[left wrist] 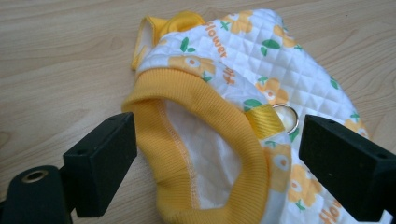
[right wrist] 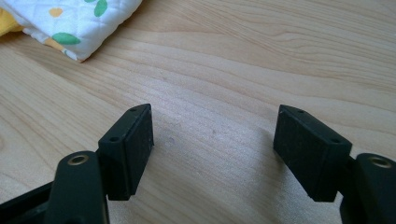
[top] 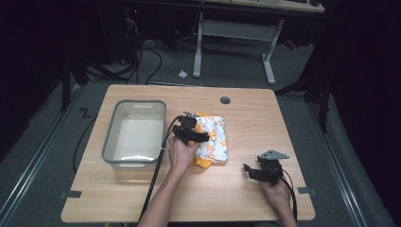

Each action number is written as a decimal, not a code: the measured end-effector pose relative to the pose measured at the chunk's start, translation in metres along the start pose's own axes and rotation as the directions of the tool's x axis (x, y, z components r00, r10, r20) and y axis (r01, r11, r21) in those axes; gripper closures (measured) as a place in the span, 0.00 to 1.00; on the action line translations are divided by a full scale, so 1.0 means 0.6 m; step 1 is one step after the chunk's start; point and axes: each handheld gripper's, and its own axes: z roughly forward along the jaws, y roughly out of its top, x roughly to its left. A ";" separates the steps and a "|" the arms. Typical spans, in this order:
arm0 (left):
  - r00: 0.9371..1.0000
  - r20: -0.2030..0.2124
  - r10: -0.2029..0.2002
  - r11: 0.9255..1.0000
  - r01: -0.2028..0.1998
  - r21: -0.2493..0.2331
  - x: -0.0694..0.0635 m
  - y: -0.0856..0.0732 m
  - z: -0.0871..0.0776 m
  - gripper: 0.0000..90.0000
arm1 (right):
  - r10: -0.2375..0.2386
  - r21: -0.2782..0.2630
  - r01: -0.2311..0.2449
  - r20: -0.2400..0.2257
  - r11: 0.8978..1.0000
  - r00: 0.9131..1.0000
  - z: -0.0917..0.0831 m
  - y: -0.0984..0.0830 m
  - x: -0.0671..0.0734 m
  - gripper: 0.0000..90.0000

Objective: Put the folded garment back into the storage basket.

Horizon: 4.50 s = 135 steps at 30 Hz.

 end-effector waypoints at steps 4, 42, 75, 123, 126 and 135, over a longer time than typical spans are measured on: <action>1.000 -0.009 -0.003 1.000 0.003 0.015 0.003 -0.002 0.012 0.13 | 0.000 0.000 0.000 0.000 1.000 1.000 0.000 0.000 0.000 0.32; 0.996 -0.002 0.094 0.995 -0.093 0.045 -0.008 -0.033 0.050 0.69 | -0.001 0.000 0.001 -0.001 1.000 1.000 0.000 0.000 0.000 0.32; 0.990 0.110 0.093 0.994 -0.086 -0.064 -0.013 -0.021 -0.011 0.83 | -0.003 0.000 0.003 -0.003 1.000 1.000 0.000 0.000 0.000 0.32; 0.956 0.263 0.131 0.971 -0.070 -0.229 0.008 -0.008 -0.182 0.84 | -0.004 0.001 0.004 -0.004 1.000 1.000 -0.001 0.000 0.000 0.32; 0.953 0.276 0.125 0.969 -0.058 -0.240 0.014 -0.007 -0.191 0.84 | -0.006 0.000 0.006 -0.003 1.000 1.000 0.000 0.000 0.000 0.32; 0.956 0.273 0.106 0.969 -0.038 -0.242 0.048 -0.006 -0.217 0.84 | -0.004 0.001 0.004 -0.004 1.000 1.000 -0.001 0.000 0.000 0.32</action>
